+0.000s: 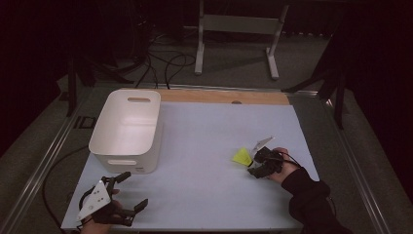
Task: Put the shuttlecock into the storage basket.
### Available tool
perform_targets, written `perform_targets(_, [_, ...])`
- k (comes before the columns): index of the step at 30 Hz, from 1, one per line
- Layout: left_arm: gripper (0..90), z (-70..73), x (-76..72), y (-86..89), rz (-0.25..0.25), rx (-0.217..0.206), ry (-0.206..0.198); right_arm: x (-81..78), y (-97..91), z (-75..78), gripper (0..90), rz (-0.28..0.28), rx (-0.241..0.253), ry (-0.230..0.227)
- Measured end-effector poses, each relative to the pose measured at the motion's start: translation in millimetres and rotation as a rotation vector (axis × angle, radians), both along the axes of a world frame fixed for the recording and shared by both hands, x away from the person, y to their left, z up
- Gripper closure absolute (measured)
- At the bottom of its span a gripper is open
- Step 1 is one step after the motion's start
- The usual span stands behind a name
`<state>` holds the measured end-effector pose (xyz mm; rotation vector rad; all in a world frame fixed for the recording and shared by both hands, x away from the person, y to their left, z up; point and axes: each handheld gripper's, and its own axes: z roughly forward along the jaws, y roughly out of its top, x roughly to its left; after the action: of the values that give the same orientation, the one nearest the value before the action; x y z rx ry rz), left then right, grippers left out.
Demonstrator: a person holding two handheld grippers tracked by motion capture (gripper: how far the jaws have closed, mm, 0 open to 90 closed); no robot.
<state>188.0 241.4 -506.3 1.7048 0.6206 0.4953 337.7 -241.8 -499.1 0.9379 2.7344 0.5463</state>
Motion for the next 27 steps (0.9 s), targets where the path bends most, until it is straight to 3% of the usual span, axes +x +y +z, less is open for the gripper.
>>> perform_targets(13, [0.0,-0.2,0.2,-0.1,-0.001,0.003,0.002,5.1,3.1,-3.4,52.6,-0.003,-0.024,0.036])
perform_targets(19, [0.0,-0.2,0.2,-0.1,-0.001,0.003,0.003,6.8,5.9,-2.2,64.0,0.005,-0.036,0.054])
perform_targets(27, [0.0,-0.2,0.2,0.1,-0.001,0.002,0.003,7.8,7.3,0.4,65.5,0.024,-0.052,0.075])
